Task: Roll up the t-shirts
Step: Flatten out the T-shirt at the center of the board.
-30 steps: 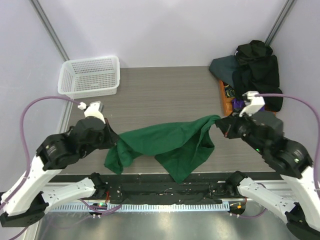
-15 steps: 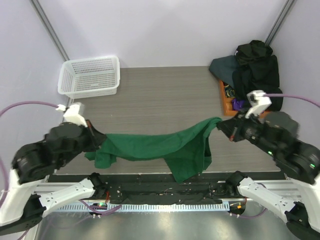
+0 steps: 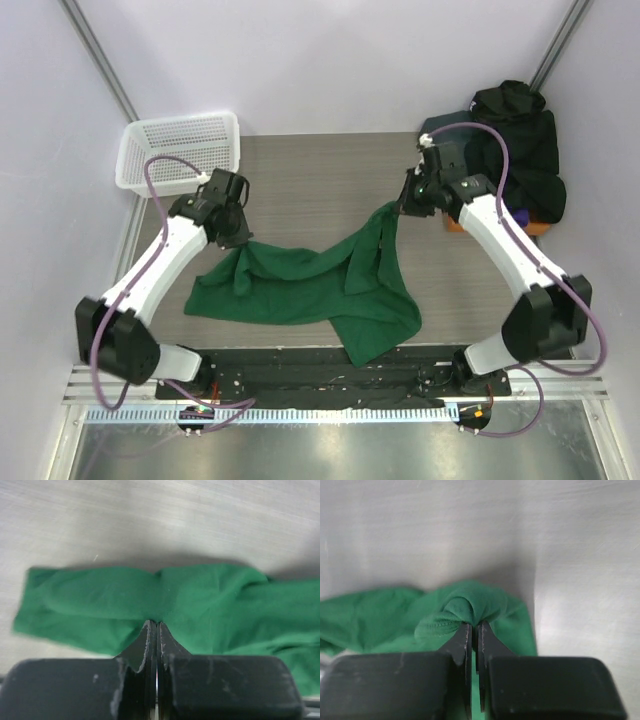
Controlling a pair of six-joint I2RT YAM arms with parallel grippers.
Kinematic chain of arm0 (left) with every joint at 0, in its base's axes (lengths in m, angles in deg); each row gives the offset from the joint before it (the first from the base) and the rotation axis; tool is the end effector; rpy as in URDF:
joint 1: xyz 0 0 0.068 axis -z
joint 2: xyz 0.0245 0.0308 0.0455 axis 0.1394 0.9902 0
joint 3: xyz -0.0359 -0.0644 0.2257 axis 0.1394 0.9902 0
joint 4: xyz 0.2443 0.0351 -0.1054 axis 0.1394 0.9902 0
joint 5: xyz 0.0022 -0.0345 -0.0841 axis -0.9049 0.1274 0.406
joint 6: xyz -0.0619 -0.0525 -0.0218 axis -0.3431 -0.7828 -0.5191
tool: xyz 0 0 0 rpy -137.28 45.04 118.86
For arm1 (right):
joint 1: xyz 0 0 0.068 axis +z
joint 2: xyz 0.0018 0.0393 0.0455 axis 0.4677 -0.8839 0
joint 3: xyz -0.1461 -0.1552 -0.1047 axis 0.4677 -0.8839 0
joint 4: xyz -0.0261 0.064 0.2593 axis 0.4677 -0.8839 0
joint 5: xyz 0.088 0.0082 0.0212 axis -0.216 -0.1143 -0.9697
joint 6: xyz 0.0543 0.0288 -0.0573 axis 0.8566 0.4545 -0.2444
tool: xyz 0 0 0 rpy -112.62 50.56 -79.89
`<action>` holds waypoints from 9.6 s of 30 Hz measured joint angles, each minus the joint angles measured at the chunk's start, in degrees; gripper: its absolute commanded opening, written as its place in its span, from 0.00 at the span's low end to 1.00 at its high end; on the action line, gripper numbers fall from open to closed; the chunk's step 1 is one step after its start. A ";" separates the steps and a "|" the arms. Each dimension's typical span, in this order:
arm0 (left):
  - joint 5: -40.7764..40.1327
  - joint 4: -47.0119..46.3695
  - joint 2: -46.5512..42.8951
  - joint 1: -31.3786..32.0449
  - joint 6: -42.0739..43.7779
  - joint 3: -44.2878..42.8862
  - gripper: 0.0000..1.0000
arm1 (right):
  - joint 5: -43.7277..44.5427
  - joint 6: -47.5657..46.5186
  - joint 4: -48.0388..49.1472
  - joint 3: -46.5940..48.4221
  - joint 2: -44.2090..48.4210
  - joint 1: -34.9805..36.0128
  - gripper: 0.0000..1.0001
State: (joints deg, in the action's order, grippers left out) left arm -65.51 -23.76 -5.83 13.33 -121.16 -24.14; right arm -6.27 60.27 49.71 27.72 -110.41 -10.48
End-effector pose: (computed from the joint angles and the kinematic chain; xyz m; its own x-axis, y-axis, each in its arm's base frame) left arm 0.2855 -0.0975 0.2353 -0.8128 -0.3171 -0.4886 -0.2640 0.9483 -0.1763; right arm 0.3319 0.1124 0.2574 -0.7879 0.1608 -0.5945 -0.0657 0.9379 0.3407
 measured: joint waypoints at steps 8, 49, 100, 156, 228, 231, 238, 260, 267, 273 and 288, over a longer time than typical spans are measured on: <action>9.60 -11.47 21.14 -8.98 -0.90 -10.95 0.54 | 0.76 0.76 5.88 14.75 -20.26 -7.21 0.97; 7.13 -29.55 -20.96 -7.58 -3.61 32.44 0.60 | 33.81 5.57 7.91 1.90 -25.49 24.44 0.51; 10.25 -34.23 -16.85 -5.27 -3.61 33.77 0.62 | 12.37 7.13 13.07 -7.89 -8.59 6.84 0.01; 14.43 -20.09 20.44 -23.74 -4.87 -8.81 0.54 | -8.92 18.73 23.12 -11.08 -0.87 -18.82 0.01; 3.19 -8.85 -14.16 -21.75 -3.96 -15.76 0.00 | -12.00 14.49 15.17 10.60 18.62 -19.58 0.01; 3.96 -5.46 -18.93 -21.77 -4.00 -19.80 0.00 | -10.88 12.15 13.53 14.25 27.47 -19.63 0.01; 6.91 -0.28 -27.67 -21.77 -5.79 -27.32 0.00 | -7.63 7.39 10.82 26.91 41.88 -19.67 0.01; 14.16 -4.52 20.06 -15.82 -9.31 -54.38 0.00 | -13.53 10.23 3.30 54.99 -16.61 -21.00 0.01; 14.73 -12.11 22.05 -16.28 -10.27 -70.34 0.00 | -27.63 24.96 11.96 69.79 -22.91 -34.69 0.01; 18.75 -20.39 16.48 -16.79 -11.02 -62.07 0.00 | -34.62 34.05 25.05 63.39 -16.31 -41.35 0.01; 19.41 -28.85 6.03 -14.75 -9.16 1.20 0.00 | -33.66 29.31 23.69 -19.39 20.39 -39.45 0.01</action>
State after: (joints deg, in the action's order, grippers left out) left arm -46.11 -52.61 0.20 -1.42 -130.32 -22.94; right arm -39.93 89.58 73.41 8.34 -90.01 -49.93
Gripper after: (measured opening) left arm 0.012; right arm 0.033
